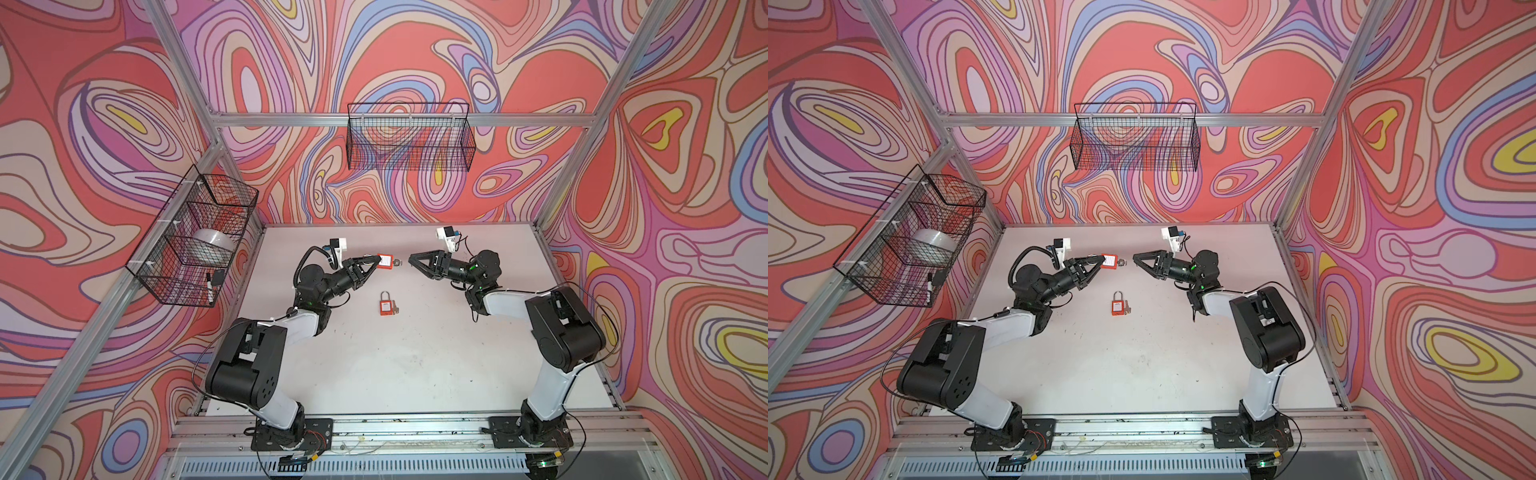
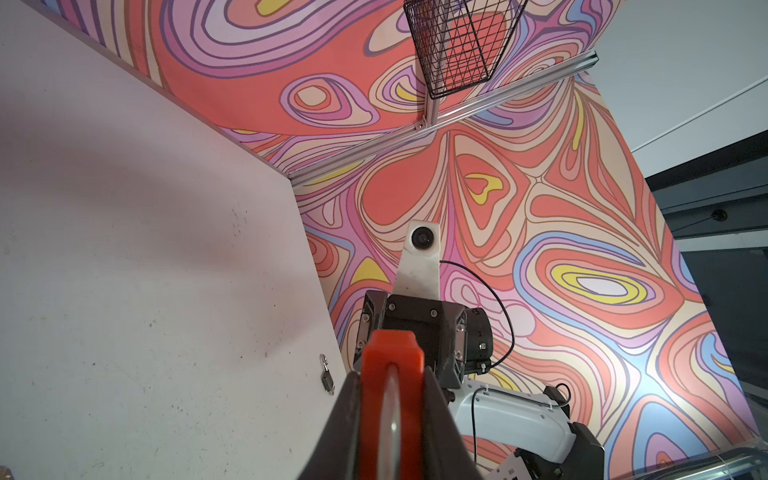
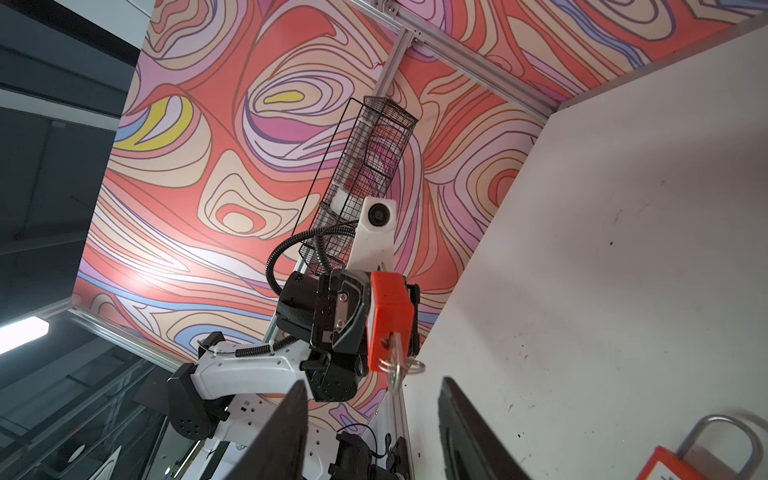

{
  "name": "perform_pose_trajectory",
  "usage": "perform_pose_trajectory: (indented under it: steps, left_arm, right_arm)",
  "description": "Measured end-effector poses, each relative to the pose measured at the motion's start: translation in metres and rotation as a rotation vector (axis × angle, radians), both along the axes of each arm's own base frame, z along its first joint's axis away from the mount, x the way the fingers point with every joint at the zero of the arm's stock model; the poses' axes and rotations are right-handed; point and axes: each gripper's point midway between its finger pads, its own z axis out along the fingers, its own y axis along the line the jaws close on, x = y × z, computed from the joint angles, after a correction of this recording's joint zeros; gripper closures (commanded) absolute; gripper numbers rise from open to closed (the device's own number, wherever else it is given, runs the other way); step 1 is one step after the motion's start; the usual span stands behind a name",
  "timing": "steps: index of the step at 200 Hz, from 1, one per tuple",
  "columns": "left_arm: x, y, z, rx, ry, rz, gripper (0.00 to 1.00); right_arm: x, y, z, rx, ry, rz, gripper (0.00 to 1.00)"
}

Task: Lock with the key

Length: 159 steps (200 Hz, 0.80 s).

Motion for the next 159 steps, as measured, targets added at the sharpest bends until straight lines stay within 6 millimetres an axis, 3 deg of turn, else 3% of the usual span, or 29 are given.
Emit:
perform_pose_trajectory:
  steps: [75,110,135,159]
  left_arm:
    - [-0.001,0.0,0.002,-0.004,-0.004,0.0,1.0]
    - [-0.001,0.0,0.005,-0.007,-0.011,0.0,1.0]
    - [-0.002,0.001,0.002,-0.006,-0.003,0.002,1.0]
    - [-0.002,0.001,0.001,-0.006,-0.002,0.001,1.0]
  right_arm:
    - [0.003,0.032,-0.009,-0.024,0.01,0.055,0.5]
    - [-0.002,0.044,-0.016,-0.029,0.019,0.081,0.66]
    - [-0.002,0.045,-0.014,-0.021,0.016,0.084,0.73]
    - [-0.003,0.045,-0.012,-0.014,0.011,0.087,0.86]
